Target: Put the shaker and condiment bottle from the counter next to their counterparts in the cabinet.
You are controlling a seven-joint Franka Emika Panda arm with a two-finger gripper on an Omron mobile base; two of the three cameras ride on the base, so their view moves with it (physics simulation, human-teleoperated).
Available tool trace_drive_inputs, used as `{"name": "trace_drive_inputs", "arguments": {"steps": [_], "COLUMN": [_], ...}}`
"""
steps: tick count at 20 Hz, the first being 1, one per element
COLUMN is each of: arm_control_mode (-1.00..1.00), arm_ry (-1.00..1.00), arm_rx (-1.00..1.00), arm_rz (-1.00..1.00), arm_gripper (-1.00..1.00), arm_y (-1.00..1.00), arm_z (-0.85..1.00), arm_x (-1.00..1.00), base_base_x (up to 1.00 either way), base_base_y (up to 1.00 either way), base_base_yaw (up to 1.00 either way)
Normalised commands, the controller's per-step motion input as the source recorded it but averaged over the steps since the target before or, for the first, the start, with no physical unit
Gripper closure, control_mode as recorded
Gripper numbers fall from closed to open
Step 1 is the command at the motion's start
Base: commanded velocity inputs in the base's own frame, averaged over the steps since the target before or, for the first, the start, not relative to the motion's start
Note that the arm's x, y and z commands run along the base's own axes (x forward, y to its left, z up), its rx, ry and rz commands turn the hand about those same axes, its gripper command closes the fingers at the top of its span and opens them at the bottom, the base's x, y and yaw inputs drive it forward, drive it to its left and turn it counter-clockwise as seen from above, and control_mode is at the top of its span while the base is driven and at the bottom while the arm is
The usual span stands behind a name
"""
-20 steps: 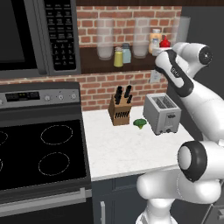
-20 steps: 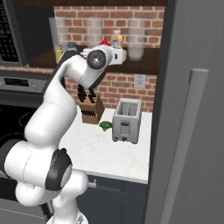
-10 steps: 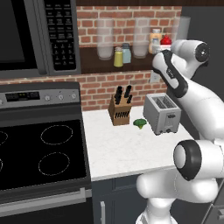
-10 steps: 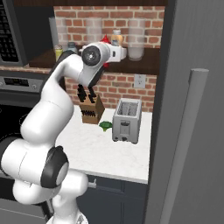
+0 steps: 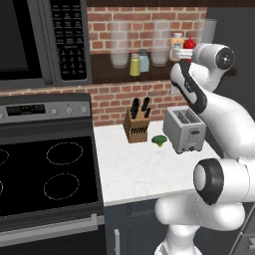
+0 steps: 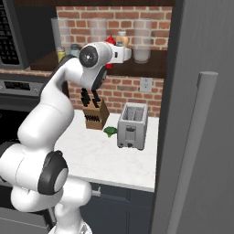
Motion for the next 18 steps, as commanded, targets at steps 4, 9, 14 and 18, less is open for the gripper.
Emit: {"name": "trace_drive_inputs", "arguments": {"steps": [4, 9, 14, 18], "arm_control_mode": [-1.0, -1.0, -1.0, -1.0], "arm_ry": [-0.06, -0.09, -0.1, -0.12], "arm_rx": [0.0, 0.0, 0.0, 0.0], "arm_rz": [-0.07, -0.06, -0.04, -0.04], "arm_gripper": [1.0, 1.0, 1.0, 1.0], "arm_y": [0.0, 0.0, 0.0, 0.0], "arm_z": [0.0, 0.0, -0.04, -0.03], "arm_x": [0.0, 0.0, 0.0, 0.03], "base_base_x": [0.0, 0.0, 0.0, 0.0], "base_base_y": [0.0, 0.0, 0.0, 0.0], "base_base_yaw": [0.0, 0.0, 0.0, 0.0]}}
